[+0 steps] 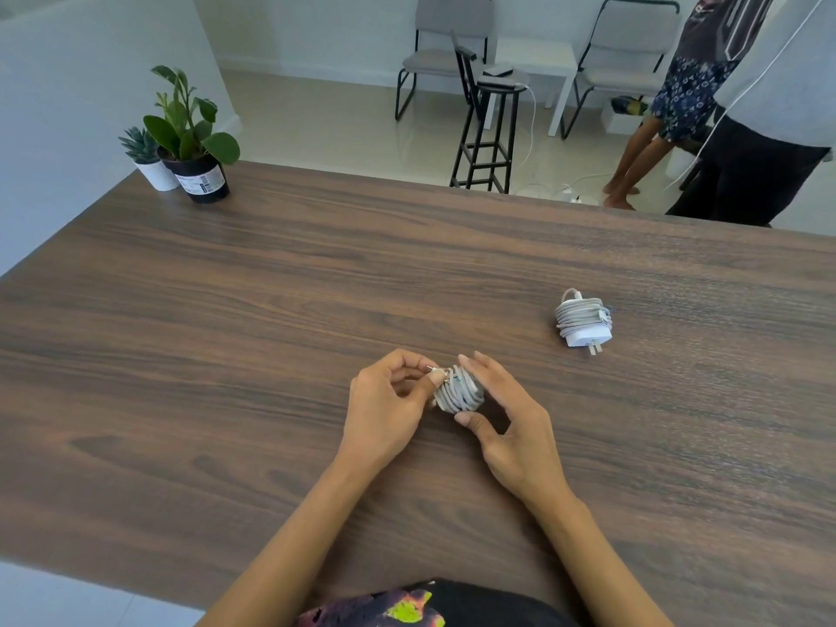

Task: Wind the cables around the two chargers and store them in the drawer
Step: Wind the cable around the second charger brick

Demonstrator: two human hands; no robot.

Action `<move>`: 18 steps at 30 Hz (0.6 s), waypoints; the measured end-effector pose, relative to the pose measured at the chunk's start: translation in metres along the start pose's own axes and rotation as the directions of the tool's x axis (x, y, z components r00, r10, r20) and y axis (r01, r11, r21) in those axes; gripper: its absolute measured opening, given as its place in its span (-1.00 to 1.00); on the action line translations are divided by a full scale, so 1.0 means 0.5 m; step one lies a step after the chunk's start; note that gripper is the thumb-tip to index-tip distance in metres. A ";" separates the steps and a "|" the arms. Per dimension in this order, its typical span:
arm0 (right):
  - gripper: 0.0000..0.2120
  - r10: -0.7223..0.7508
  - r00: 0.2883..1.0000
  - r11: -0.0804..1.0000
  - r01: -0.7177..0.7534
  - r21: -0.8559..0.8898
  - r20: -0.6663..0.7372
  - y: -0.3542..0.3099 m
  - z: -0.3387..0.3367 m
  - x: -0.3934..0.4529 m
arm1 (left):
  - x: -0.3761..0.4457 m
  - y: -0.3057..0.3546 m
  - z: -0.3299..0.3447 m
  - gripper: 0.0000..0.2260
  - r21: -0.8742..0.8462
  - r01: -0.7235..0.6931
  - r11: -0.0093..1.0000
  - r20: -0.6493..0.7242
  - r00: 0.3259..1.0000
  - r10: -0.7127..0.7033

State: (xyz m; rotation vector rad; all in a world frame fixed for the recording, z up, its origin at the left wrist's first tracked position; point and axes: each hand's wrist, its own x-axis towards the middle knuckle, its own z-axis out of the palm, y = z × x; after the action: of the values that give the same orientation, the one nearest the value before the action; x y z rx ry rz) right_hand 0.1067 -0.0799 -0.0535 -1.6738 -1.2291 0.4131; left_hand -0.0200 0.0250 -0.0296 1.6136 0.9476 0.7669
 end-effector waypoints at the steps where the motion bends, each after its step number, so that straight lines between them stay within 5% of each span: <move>1: -0.35 0.006 1.000 1.000 -0.006 -0.010 -0.012 0.000 -0.001 -0.001 | -0.004 -0.005 0.000 -0.92 -0.042 0.018 0.999 -0.009 1.000 -0.018; 6: -0.44 0.042 0.999 0.999 -0.041 0.020 -0.014 -0.002 0.000 -0.005 | -0.012 -0.019 0.005 -0.97 -0.221 0.136 0.966 0.014 0.991 -0.136; 14: -0.44 0.063 0.996 0.994 -0.057 0.092 -0.062 -0.001 -0.001 -0.009 | -0.008 -0.020 0.015 -0.91 -0.259 0.195 0.946 0.027 0.981 -0.194; 18: -0.47 0.065 0.995 0.994 -0.058 0.091 -0.074 0.002 0.000 -0.006 | -0.006 -0.026 0.013 -0.87 0.058 0.083 0.995 -0.087 0.993 -0.077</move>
State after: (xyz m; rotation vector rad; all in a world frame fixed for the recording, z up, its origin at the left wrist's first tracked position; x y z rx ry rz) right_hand 0.1059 -0.0823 -0.0549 -1.6399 -1.0901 0.4304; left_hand -0.0184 0.0209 -0.0438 1.5961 1.0995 0.7621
